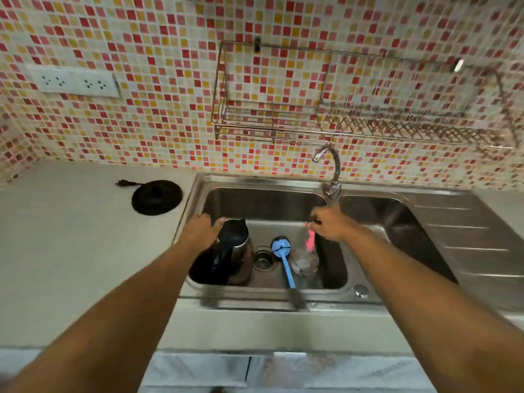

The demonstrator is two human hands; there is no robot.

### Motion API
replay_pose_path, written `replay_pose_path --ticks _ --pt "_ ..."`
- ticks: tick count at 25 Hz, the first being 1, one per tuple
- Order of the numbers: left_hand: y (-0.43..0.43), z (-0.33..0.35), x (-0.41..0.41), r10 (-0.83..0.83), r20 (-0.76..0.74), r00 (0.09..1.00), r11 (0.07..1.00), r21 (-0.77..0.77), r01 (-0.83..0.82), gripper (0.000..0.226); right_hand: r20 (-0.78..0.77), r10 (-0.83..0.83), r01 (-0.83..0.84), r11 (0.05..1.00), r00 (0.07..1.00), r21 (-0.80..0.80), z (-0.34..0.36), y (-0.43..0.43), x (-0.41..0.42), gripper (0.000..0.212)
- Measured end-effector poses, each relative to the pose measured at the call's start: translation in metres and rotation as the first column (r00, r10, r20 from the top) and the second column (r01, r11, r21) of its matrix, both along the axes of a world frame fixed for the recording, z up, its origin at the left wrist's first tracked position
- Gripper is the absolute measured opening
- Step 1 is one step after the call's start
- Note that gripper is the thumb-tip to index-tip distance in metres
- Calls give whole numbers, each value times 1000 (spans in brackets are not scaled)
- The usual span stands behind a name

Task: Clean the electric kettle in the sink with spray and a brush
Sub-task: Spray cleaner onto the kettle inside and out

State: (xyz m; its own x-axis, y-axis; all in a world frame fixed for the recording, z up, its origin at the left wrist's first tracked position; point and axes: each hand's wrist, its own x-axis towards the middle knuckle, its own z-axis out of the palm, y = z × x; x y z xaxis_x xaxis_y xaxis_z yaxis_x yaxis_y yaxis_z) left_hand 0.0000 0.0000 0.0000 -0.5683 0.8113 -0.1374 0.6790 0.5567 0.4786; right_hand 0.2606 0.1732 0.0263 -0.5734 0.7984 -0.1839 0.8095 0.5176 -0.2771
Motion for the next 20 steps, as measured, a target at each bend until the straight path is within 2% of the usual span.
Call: replay_pose_path --ticks 4,6,9,13,15,16,18,20 --pt "14 -71 -16 170 253 952 971 -207 -119 76 18 -169 170 976 985 -134 -75 30 -7 15" --pt "20 -87 -7 212 349 913 959 -252 -127 76 20 -274 273 944 962 -186 -101 38 -5 22" --pt "24 -106 2 329 414 849 935 -269 -232 81 -25 -389 377 905 921 -197 -135 46 -6 34" --pt "16 -120 14 437 539 720 891 -147 -430 61 -66 -481 450 853 874 -266 -163 49 -8 34" --pt "14 -122 18 448 578 682 861 -76 -502 52 -119 -557 479 789 822 -384 -170 49 -10 34" --pt "15 -122 19 444 576 686 857 -49 -513 52 -144 -582 465 754 801 -464 -175 50 -9 36" --pt "21 -116 18 430 537 726 851 26 -524 54 -182 -555 388 745 811 -543 -181 50 -4 40" --pt "35 -100 14 417 422 805 856 117 -504 55 -239 -517 332 776 822 -537 -177 48 5 17"
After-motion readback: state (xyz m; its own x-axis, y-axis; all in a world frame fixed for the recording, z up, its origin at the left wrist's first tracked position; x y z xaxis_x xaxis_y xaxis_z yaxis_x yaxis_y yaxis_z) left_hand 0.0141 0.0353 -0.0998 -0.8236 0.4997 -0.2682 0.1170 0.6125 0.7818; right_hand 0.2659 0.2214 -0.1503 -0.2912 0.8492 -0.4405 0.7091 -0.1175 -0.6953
